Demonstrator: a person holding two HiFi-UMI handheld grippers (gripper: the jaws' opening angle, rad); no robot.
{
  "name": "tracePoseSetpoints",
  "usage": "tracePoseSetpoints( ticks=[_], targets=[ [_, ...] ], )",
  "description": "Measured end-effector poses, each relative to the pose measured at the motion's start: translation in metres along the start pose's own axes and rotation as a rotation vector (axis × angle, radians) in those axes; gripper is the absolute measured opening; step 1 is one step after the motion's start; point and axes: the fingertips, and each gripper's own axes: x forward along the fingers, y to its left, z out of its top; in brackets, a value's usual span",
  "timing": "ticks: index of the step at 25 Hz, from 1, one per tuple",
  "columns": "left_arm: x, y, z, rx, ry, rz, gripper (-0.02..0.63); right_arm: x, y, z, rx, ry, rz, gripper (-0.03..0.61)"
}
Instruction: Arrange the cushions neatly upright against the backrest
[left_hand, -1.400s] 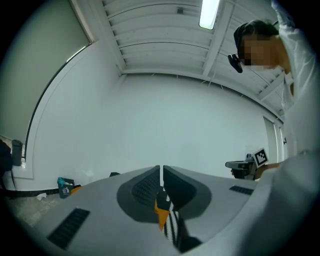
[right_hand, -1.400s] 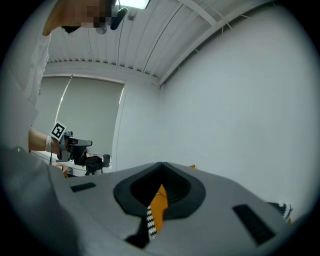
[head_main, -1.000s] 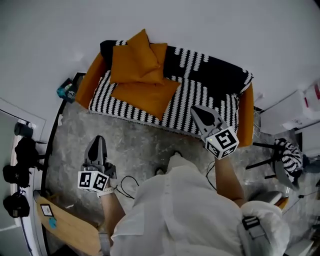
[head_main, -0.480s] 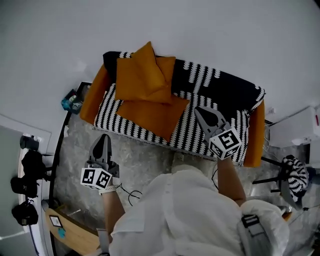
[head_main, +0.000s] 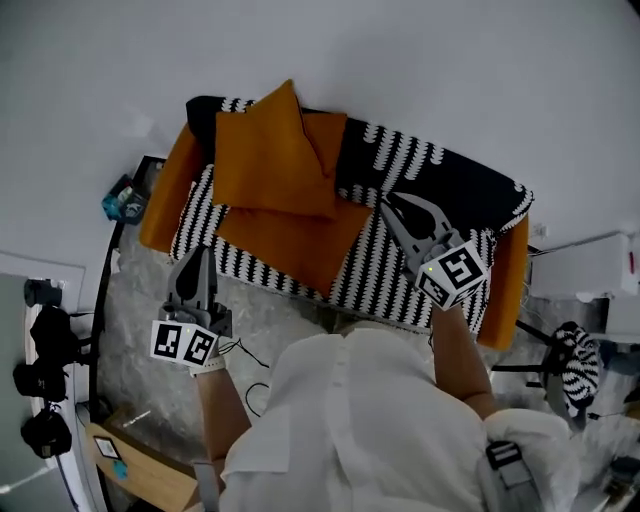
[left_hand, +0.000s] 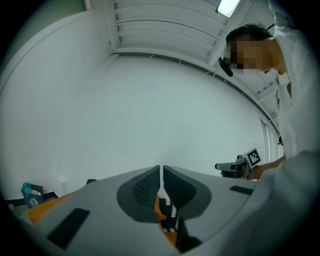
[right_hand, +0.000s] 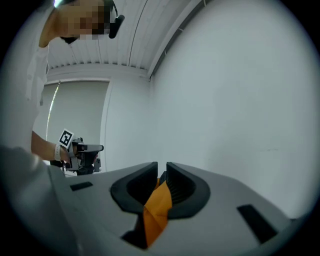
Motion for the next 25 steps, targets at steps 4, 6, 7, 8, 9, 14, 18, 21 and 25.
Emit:
tracePoseSetpoints(
  ticks=[4, 6, 7, 8, 9, 14, 18, 21, 25],
  targets=[
    [0.01, 0.031, -0.006, -0.032, 0.003, 0.019, 0.031, 0.024, -0.003, -0.009, 0.005, 0.04, 0.001, 0.075],
    [0.017, 0.051, -0.007, -0.036, 0.015, 0.026, 0.031, 0.041, -0.005, -0.014, 0.017, 0.06, -0.01, 0.09],
    [0.021, 0.06, -0.008, -0.04, 0.022, 0.028, 0.031, 0.05, -0.006, -0.015, 0.019, 0.073, -0.014, 0.094],
    [0.026, 0.07, -0.007, -0.046, 0.025, 0.027, 0.031, 0.06, -0.006, -0.015, 0.022, 0.085, -0.018, 0.104],
    [0.032, 0.08, -0.005, -0.052, 0.028, 0.021, 0.031, 0.071, -0.006, -0.016, 0.027, 0.096, -0.019, 0.11],
    [0.072, 0.126, -0.004, -0.051, 0.066, -0.044, 0.031, 0.139, -0.004, -0.042, 0.063, 0.17, -0.025, 0.143],
    [0.097, 0.157, -0.011, -0.054, 0.11, -0.099, 0.031, 0.193, 0.001, -0.084, 0.11, 0.254, -0.042, 0.178],
    [0.114, 0.176, -0.017, -0.041, 0.15, -0.139, 0.031, 0.229, 0.002, -0.118, 0.152, 0.313, -0.077, 0.212],
    [0.133, 0.193, -0.032, -0.037, 0.191, -0.193, 0.031, 0.27, -0.002, -0.162, 0.168, 0.417, -0.131, 0.236]
  ],
)
